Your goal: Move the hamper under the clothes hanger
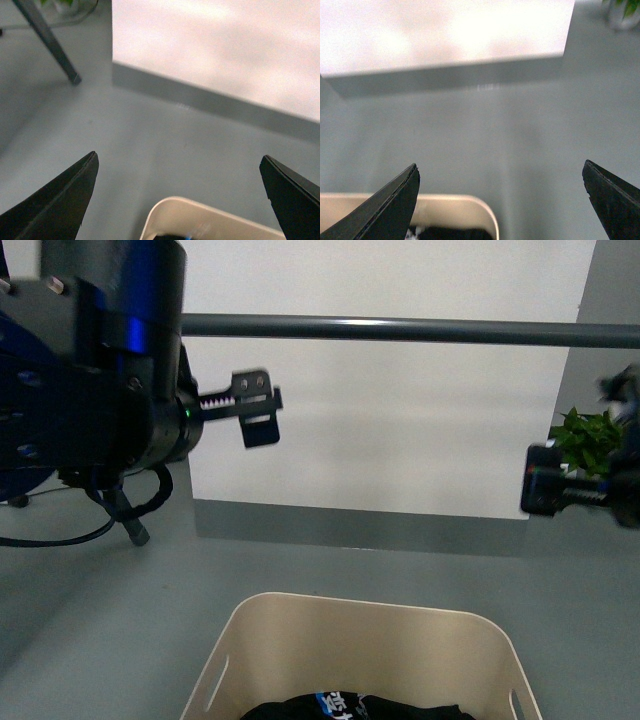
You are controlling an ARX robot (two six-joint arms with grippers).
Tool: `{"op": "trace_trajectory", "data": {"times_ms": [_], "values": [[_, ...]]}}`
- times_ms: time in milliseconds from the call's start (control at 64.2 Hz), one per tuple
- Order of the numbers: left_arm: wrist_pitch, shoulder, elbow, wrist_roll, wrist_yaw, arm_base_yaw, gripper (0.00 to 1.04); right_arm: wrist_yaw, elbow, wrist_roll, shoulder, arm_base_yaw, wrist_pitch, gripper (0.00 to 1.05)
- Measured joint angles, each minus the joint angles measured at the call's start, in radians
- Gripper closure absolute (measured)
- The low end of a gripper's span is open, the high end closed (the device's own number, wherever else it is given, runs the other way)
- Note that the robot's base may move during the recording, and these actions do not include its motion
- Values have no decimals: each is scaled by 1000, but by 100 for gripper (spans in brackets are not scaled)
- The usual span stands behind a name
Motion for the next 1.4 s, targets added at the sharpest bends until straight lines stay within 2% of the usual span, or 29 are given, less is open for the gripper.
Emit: {"op": "trace_trajectory", "data": {"times_ms": [78,156,218,327,451,560,591,638,732,825,887,981,1214,1354,1401], "values": [[138,-84,-100,38,-16,-38,8,2,-102,-3,-97,-1,156,8],[261,-147,-196,108,32,-53,16,4,-192,-6,-166,-1,282,8],[347,-203,-294,160,80,-58,25,-31,-262,-37,-216,-12,368,13],[410,-282,-436,202,118,-34,39,-59,-359,-86,-270,-23,424,27],[445,-365,-590,224,146,40,59,-58,-479,-112,-330,-30,446,47],[461,-438,-686,230,185,75,75,-60,-552,-120,-389,-29,457,61],[463,-455,-703,231,195,82,79,-62,-576,-123,-412,-29,459,66],[468,-504,-753,234,222,98,89,-63,-618,-125,-459,-29,460,77],[470,-555,-805,235,241,121,102,-62,-665,-127,-507,-29,460,89],[468,-617,-865,235,264,152,101,-62,-720,-129,-564,-29,458,104],[461,-657,-898,235,281,167,101,-62,-760,-130,-572,-29,504,103],[447,-705,-930,236,298,183,101,-62,-800,-130,-598,-29,495,103],[374,-859,-1016,236,340,228,101,-62,-879,-130,-776,-29,400,103],[412,-881,-1067,237,361,248,101,-63,-908,-130,-866,-29,338,103],[389,-904,-1083,239,417,280,101,-63,-916,-130,-897,-29,314,103]]}}
